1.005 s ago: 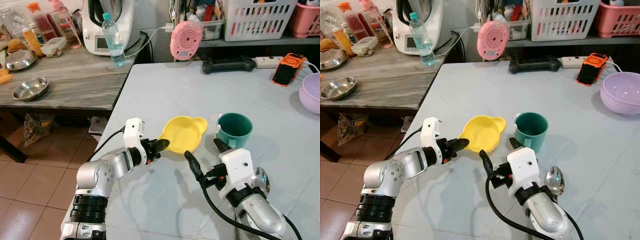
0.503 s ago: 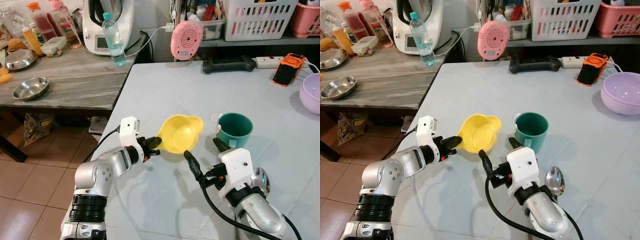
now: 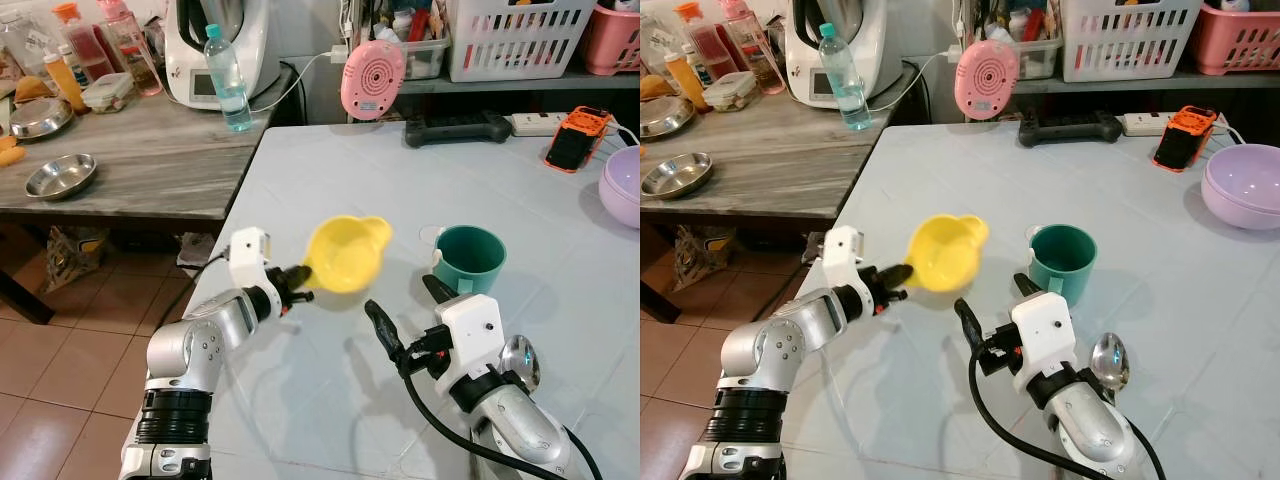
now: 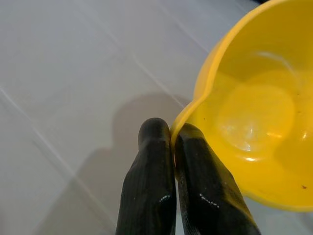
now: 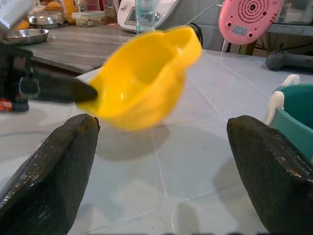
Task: Setting the table
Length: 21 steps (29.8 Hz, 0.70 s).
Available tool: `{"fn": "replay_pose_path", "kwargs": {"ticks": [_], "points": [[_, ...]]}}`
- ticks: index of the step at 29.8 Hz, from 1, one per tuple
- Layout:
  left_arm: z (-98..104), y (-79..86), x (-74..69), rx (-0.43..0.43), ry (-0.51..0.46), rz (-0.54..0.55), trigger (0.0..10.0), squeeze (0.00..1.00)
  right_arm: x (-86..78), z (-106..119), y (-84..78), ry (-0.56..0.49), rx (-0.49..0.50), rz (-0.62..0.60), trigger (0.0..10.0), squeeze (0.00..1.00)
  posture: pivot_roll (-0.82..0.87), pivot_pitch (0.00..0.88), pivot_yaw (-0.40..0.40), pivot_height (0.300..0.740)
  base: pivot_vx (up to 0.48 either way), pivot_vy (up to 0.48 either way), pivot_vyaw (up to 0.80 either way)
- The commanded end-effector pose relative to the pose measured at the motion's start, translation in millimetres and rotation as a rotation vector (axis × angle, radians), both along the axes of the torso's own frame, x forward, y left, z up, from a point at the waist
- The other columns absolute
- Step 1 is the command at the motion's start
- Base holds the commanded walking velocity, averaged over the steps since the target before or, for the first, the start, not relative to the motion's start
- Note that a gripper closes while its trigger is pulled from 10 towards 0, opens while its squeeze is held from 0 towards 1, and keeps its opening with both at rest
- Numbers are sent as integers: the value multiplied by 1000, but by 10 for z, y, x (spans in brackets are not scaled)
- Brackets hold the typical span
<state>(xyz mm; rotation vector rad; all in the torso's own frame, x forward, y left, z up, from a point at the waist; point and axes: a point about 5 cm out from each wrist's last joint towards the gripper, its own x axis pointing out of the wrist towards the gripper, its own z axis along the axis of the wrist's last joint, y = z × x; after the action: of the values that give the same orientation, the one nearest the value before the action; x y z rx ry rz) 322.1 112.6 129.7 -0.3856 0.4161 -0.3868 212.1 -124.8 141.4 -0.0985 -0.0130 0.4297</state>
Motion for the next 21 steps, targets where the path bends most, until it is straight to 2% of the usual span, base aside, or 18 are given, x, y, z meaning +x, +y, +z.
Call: {"fn": "replay_pose_path", "kwargs": {"ticks": [1,2,5,7,9,10,11,13,14,17,19,20,21], "points": [[97,103,40,60,-67,38,0,0,22,-11,-1,5,2,-2,10000,0,-129,30,129,740,0,0,0],[112,193,44,97,-107,81,0,0,39,-9,-12,-2,-5,-7,10000,0,-124,24,125,740,0,0,0],[146,309,36,164,-179,129,0,0,62,2,-24,-14,-12,-15,10000,0,-120,20,122,740,0,0,0],[167,372,26,189,-216,163,0,0,77,13,-29,-24,-13,-25,10000,0,-115,16,119,740,0,0,0],[177,502,-5,214,-264,246,0,0,114,46,-19,-50,-11,-48,10000,0,-109,11,115,740,0,0,0],[177,502,-5,214,-264,246,0,0,114,46,-19,-50,-11,-48,10000,0,-109,11,115,740,0,0,0],[190,574,-23,262,-319,287,0,0,132,65,-6,-62,-7,-58,10000,0,-107,12,113,740,0,0,0],[197,590,-30,280,-340,296,0,0,137,70,-2,-66,-6,-61,10000,0,-107,12,113,740,0,0,0],[214,612,-62,336,-404,316,0,0,153,84,3,-76,0,-71,10000,0,-104,10,108,740,0,0,0],[199,616,-117,432,-465,350,0,0,186,111,8,-90,16,-93,10000,0,-103,11,105,740,0,0,0],[170,577,-155,423,-478,331,2706,0,200,119,13,-95,16,-103,10000,0,-103,12,104,740,0,0,0],[157,567,-168,432,-485,326,3373,0,203,120,15,-96,17,-105,10000,0,-103,12,104,740,0,0,0],[129,555,-186,445,-489,320,4627,0,206,118,18,-95,17,-107,10000,0,-105,12,103,740,0,0,0]]}}
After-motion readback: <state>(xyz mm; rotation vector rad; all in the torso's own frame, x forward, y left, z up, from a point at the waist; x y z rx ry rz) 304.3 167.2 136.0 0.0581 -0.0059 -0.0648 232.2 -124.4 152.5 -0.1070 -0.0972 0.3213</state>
